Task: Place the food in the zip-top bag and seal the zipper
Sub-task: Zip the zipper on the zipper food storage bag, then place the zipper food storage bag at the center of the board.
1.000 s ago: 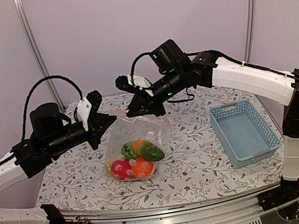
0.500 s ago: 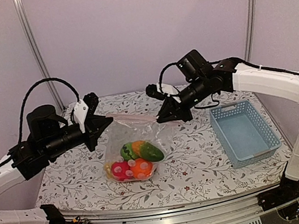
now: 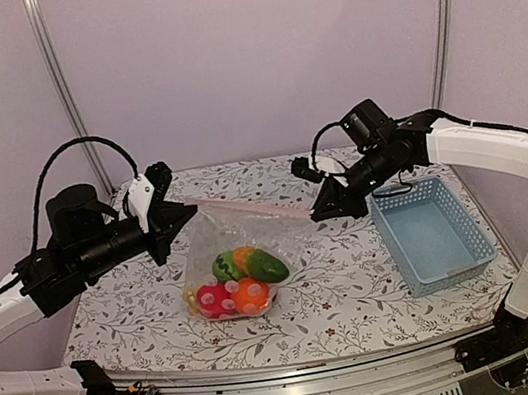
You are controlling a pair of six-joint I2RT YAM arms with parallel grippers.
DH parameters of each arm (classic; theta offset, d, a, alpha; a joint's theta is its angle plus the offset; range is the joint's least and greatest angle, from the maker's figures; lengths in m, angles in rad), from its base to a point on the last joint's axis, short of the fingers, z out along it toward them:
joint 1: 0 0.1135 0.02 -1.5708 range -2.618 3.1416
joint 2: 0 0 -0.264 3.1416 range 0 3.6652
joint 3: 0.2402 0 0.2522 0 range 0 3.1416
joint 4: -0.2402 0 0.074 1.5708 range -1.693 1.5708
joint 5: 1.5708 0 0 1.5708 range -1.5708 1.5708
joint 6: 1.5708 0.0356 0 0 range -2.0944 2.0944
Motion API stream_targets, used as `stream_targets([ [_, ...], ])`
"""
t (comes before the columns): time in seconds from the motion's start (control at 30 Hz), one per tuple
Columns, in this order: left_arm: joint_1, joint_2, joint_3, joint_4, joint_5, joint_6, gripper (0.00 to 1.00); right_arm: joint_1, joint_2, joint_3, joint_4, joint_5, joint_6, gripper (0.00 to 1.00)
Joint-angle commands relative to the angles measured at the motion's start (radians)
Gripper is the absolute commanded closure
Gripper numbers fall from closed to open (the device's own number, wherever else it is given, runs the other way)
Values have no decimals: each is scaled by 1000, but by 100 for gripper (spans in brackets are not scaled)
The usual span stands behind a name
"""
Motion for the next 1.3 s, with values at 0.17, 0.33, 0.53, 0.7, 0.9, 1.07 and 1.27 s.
stream_targets([
  [0.17,34,-21,2,61,-28,-9,100,-44,-24,-51,-94,44,2,89],
  [0.33,34,33,5,117,1,-43,100,-44,-33,-2,-104,-5,14,67],
  [0.53,54,230,141,154,-95,-10,100,-132,-103,36,-94,-29,27,44],
  [0.7,140,436,365,158,-98,97,100,-287,-131,13,-68,-110,87,41],
  [0.9,168,533,497,178,104,145,100,-347,-232,-87,-23,-117,112,41],
  [1.07,160,511,352,208,245,76,100,-347,-320,-190,21,-111,117,40],
  [1.27,38,573,175,198,367,13,100,-347,-355,-241,48,-110,120,40],
])
